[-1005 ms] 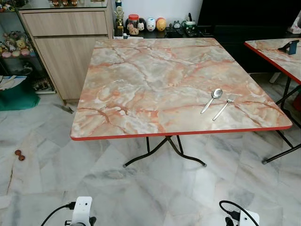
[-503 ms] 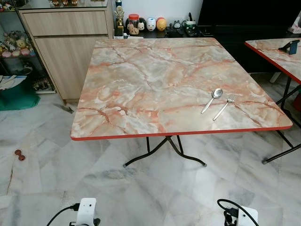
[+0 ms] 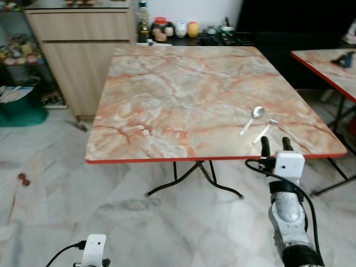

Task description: Setting the table

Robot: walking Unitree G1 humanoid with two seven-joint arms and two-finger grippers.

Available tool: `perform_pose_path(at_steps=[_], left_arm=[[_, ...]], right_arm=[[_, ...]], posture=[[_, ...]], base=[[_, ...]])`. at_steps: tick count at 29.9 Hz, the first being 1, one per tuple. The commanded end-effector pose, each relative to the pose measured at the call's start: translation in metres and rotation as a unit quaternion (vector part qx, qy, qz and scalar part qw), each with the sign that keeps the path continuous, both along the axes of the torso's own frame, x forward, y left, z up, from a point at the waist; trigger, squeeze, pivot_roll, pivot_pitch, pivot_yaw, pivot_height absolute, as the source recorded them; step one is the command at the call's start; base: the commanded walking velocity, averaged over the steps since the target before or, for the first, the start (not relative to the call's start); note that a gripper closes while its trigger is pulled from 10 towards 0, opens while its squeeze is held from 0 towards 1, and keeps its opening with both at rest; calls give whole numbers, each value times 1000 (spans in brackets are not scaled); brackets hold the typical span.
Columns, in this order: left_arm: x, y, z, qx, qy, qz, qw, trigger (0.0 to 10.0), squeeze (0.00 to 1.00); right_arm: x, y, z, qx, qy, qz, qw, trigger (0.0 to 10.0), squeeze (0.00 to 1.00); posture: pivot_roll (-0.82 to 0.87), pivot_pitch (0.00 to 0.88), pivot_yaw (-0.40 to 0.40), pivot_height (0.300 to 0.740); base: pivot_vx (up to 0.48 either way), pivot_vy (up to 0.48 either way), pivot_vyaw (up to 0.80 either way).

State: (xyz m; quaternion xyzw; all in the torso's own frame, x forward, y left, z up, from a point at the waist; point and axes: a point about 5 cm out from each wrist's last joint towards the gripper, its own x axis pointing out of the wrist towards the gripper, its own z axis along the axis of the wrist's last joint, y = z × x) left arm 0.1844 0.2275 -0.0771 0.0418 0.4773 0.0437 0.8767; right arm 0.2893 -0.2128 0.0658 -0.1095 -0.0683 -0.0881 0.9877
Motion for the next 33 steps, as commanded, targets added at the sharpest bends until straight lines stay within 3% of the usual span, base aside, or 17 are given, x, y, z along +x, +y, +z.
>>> perform_pose_path(at_steps=[1, 17, 25, 33], left_arm=[[-3, -2, -2, -5, 5, 0, 1000, 10000, 0], [-5, -12, -4, -13, -5, 3, 1000, 10000, 0], [-7, -8, -5, -12, -5, -1, 1000, 10000, 0], [1, -14, -2, -13, -13, -12, 1000, 10000, 0]], right_arm=[[2, -4, 8, -4, -8, -10, 1000, 10000, 0], [3, -13, 37, 66, -39, -67, 995, 10000, 0], [7, -14, 48, 73, -48, -71, 994, 10000, 0], [9, -14, 54, 74, -45, -71, 994, 10000, 0]], posture=[[-19, 0, -31, 740], [-20, 0, -30, 740], [-18, 0, -31, 740], [-20, 0, -33, 740]], base=[[0, 0, 0], [0, 0, 0], [0, 0, 0], [307, 0, 0]])
